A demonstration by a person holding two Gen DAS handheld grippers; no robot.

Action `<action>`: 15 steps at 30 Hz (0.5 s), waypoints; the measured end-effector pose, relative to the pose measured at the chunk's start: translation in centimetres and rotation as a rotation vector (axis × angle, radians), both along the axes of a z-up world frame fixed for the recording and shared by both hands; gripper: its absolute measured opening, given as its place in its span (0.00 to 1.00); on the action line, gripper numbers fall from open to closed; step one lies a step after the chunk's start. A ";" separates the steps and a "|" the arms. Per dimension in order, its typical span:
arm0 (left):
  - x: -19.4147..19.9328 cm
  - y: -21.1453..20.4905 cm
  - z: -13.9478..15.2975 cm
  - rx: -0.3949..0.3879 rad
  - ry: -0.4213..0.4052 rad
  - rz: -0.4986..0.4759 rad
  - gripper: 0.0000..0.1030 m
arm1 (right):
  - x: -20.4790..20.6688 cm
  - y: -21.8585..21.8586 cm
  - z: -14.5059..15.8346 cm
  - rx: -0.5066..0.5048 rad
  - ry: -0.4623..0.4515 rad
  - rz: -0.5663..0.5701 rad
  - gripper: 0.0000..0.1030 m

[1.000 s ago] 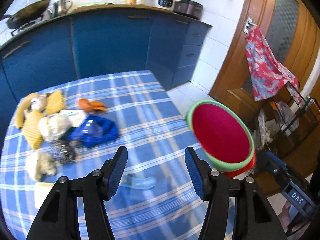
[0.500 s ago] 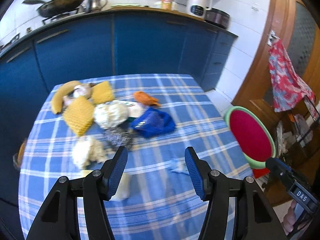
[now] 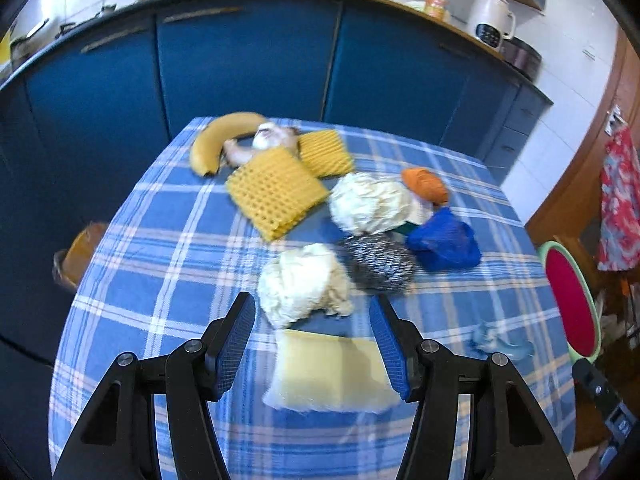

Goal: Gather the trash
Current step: 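Move the left tool back over the crumpled white paper on the table, then close the left tool on the crumpled white paper and lift it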

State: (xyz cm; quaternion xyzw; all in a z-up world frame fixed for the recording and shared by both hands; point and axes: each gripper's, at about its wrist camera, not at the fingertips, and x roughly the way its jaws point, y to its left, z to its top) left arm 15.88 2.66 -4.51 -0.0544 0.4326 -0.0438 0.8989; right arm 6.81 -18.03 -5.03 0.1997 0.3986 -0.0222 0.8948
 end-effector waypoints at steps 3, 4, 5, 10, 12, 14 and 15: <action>0.6 0.2 -0.9 -0.018 0.014 -0.010 0.59 | 0.5 0.7 -0.5 -0.005 0.016 0.011 0.51; 0.8 0.2 -1.1 -0.023 0.015 -0.015 0.59 | 0.7 0.9 -0.7 -0.006 0.023 0.012 0.51; 0.9 0.2 -1.3 -0.023 0.016 -0.018 0.59 | 0.9 1.0 -0.9 -0.006 0.027 0.012 0.51; 1.8 0.7 -2.0 -0.032 0.021 -0.014 0.59 | 1.8 1.7 -1.7 0.005 0.044 0.013 0.51; 2.2 1.0 -2.2 -0.037 0.025 -0.006 0.59 | 2.2 2.1 -1.9 0.007 0.045 0.021 0.51; 2.6 1.3 -2.5 -0.033 0.030 0.007 0.59 | 2.5 2.3 -2.1 0.011 0.051 0.023 0.51; 2.7 1.4 -2.6 -0.030 0.030 0.010 0.59 | 2.7 2.4 -2.3 0.014 0.052 0.018 0.51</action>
